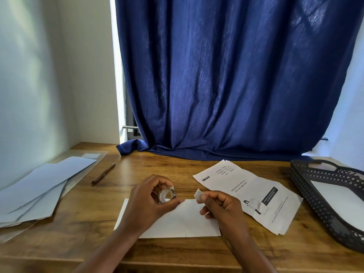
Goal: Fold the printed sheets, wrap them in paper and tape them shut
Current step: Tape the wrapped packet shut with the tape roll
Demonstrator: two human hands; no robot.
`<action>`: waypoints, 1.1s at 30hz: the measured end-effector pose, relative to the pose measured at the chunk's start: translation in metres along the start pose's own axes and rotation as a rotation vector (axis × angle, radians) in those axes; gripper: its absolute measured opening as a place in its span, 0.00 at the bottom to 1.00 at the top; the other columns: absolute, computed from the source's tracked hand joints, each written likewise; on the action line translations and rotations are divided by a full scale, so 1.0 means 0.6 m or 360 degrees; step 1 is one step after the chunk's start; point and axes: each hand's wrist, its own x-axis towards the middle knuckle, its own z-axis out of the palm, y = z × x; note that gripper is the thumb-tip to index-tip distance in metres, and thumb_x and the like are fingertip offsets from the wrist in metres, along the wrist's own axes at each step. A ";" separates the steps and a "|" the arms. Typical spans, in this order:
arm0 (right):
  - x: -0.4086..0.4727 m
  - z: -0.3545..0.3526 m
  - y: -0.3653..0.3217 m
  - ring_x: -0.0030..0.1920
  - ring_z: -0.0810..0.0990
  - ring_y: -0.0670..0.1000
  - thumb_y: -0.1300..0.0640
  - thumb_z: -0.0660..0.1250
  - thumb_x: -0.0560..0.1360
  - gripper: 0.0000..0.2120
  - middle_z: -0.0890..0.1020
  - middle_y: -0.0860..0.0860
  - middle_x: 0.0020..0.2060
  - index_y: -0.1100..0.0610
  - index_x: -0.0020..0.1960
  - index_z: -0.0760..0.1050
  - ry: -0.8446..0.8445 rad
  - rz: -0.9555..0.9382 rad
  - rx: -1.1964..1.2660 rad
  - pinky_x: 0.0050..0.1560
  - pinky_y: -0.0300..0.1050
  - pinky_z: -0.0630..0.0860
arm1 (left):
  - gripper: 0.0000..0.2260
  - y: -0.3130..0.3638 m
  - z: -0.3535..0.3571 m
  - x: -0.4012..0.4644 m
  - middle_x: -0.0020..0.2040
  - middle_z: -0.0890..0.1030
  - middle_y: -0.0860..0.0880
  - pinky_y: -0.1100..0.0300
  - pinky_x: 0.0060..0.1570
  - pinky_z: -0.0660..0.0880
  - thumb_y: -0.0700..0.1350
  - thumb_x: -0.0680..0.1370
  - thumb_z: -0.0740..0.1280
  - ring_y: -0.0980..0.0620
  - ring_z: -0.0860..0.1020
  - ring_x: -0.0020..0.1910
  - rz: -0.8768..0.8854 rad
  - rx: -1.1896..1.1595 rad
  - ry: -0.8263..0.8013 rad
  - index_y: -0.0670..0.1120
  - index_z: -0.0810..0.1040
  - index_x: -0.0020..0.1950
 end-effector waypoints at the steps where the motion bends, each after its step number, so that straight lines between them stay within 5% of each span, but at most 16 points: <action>1: 0.000 0.000 0.001 0.39 0.86 0.55 0.58 0.72 0.78 0.04 0.88 0.48 0.43 0.54 0.49 0.86 0.0006 0.0012 0.0008 0.42 0.47 0.83 | 0.18 -0.005 -0.007 0.009 0.44 0.82 0.58 0.64 0.36 0.79 0.60 0.65 0.82 0.55 0.82 0.43 -0.0074 0.0026 -0.0013 0.55 0.81 0.48; 10: 0.010 0.002 0.010 0.40 0.85 0.53 0.57 0.73 0.77 0.03 0.88 0.47 0.42 0.53 0.48 0.86 0.0044 0.0072 -0.0019 0.40 0.44 0.83 | 0.15 -0.104 -0.091 0.121 0.41 0.82 0.56 0.64 0.40 0.74 0.53 0.67 0.83 0.55 0.81 0.43 -0.0526 0.0587 -0.0331 0.52 0.80 0.44; 17: 0.010 0.004 0.009 0.40 0.85 0.52 0.58 0.73 0.77 0.04 0.87 0.45 0.41 0.52 0.48 0.86 0.0044 0.0092 -0.0063 0.39 0.42 0.83 | 0.26 -0.167 -0.104 0.131 0.48 0.79 0.54 0.60 0.46 0.78 0.57 0.72 0.79 0.54 0.80 0.46 -0.0872 0.0812 -0.0606 0.50 0.75 0.66; 22: 0.009 0.001 0.006 0.39 0.85 0.51 0.59 0.73 0.77 0.04 0.88 0.47 0.41 0.52 0.49 0.86 0.0036 0.0080 -0.0028 0.38 0.39 0.81 | 0.37 -0.134 -0.087 0.123 0.73 0.72 0.47 0.46 0.65 0.74 0.69 0.71 0.73 0.45 0.71 0.70 -0.0660 0.1075 -0.0453 0.53 0.69 0.74; 27: 0.010 0.001 0.006 0.38 0.85 0.54 0.60 0.74 0.76 0.04 0.88 0.50 0.41 0.54 0.49 0.86 0.0076 0.0066 0.0025 0.39 0.44 0.82 | 0.26 -0.027 -0.004 0.067 0.65 0.76 0.58 0.51 0.62 0.76 0.68 0.75 0.69 0.56 0.74 0.63 -0.0283 0.0558 -0.0541 0.57 0.75 0.68; 33: 0.010 -0.007 0.004 0.40 0.86 0.56 0.62 0.74 0.75 0.03 0.88 0.54 0.41 0.57 0.48 0.86 0.0201 0.0113 0.0168 0.42 0.46 0.82 | 0.19 -0.001 0.073 -0.003 0.67 0.76 0.61 0.55 0.69 0.69 0.60 0.78 0.69 0.59 0.71 0.67 -0.0103 0.0501 -0.0726 0.58 0.77 0.68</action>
